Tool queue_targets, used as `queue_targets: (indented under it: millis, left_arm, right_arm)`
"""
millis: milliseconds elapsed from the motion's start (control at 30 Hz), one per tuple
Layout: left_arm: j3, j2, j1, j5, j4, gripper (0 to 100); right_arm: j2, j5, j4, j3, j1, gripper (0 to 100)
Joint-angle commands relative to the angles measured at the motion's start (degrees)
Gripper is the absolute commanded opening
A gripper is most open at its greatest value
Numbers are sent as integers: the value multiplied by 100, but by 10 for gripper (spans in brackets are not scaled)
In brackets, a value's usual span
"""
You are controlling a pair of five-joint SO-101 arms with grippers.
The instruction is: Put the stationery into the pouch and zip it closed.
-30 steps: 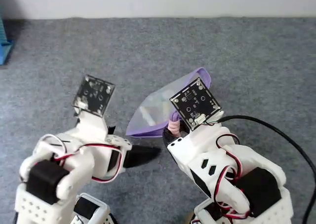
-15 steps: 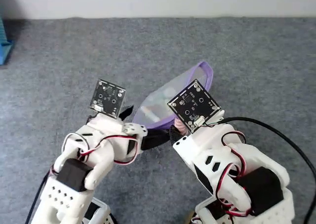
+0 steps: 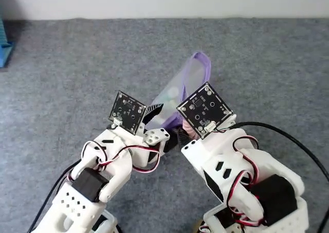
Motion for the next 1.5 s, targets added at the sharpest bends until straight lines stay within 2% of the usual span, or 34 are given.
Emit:
queue_targets:
  millis: [0,233,333,667,967,1467]
  left_arm:
    - [-66,-149,26,18,-378,177]
    - [-57,-149,44,-9,-440,62]
    - [-75,-149,44,-18,-290,13]
    - [-75,-246,44,9,378,12]
    - [611,-1714,44,-18,747,12]
    - [927,-3859,9,-18,2479,11]
  right_arm:
    - [-75,44,-92,-255,22,7]
    - [-40,44,-110,-255,66,7]
    - [-13,53,-426,-255,338,7]
    - [822,255,-2079,-246,1578,7]
    - [1938,659,-3644,-255,2325,6]
    - [3415,993,-5305,-255,3231,6]
